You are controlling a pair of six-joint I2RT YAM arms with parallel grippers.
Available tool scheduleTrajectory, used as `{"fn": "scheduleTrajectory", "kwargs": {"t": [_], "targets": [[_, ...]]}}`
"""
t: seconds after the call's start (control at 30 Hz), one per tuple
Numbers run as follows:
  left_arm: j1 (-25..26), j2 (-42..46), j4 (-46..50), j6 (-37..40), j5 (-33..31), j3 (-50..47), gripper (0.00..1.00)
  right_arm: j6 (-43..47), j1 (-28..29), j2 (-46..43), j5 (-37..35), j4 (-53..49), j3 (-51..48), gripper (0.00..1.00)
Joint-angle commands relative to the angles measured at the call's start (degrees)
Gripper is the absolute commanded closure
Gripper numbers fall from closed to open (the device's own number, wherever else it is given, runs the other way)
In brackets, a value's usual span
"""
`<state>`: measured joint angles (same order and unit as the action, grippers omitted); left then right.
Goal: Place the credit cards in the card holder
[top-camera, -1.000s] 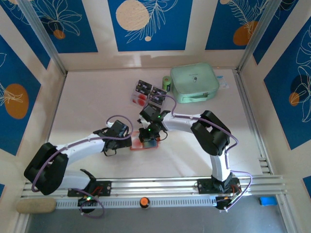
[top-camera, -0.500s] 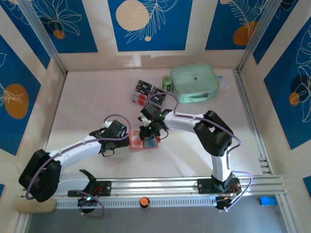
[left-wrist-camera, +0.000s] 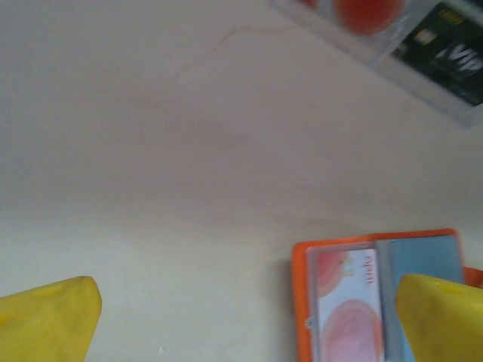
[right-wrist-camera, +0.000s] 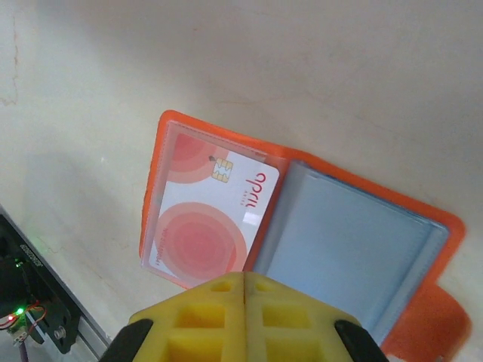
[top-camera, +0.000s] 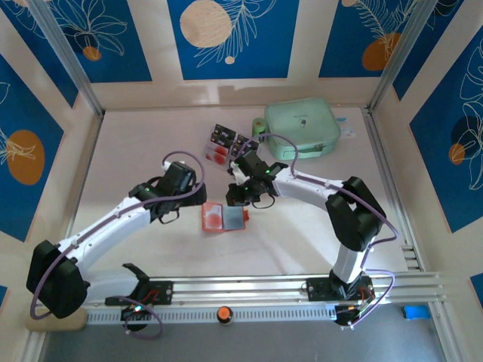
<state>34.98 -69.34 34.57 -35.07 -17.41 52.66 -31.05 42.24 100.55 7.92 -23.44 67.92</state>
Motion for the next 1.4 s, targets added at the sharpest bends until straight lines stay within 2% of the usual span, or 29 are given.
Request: {"fn": "scheduleTrajectory", "kwargs": {"t": [0.0,0.3,0.53,0.63,0.9,1.1,1.37], "targets": [[-0.79,-2.07,2.92,5.79,3.07,4.49,0.00,0.11,-1.24,-2.76,-0.39,-2.11,-1.67,0.97],[-0.79,-6.83,1.73,8.77,11.89,8.64,0.00,-3.59,-2.69,-3.80,-1.82,-2.28,-3.67,0.93],[-0.13,-6.44,-2.40,4.87,16.12,3.17,0.00,-8.26,-2.04,-4.52,-2.53,0.52,-5.74,0.92],[0.48,-5.99,-3.00,4.65,15.40,1.47,0.00,-8.98,-1.72,-4.76,-1.17,1.02,-6.04,0.92],[3.45,-7.77,-8.05,-0.17,15.30,-0.66,0.00,-5.83,-0.64,-4.89,-3.05,-3.75,-3.44,0.91],[6.55,-10.12,-9.47,-1.58,12.12,0.60,0.00,-4.35,-0.23,-1.11,-2.84,-4.92,-0.68,0.91],[7.92,-12.05,-10.55,-1.93,9.73,-1.44,0.00,-1.90,-0.57,3.94,-2.63,-5.31,1.72,0.91]]}}
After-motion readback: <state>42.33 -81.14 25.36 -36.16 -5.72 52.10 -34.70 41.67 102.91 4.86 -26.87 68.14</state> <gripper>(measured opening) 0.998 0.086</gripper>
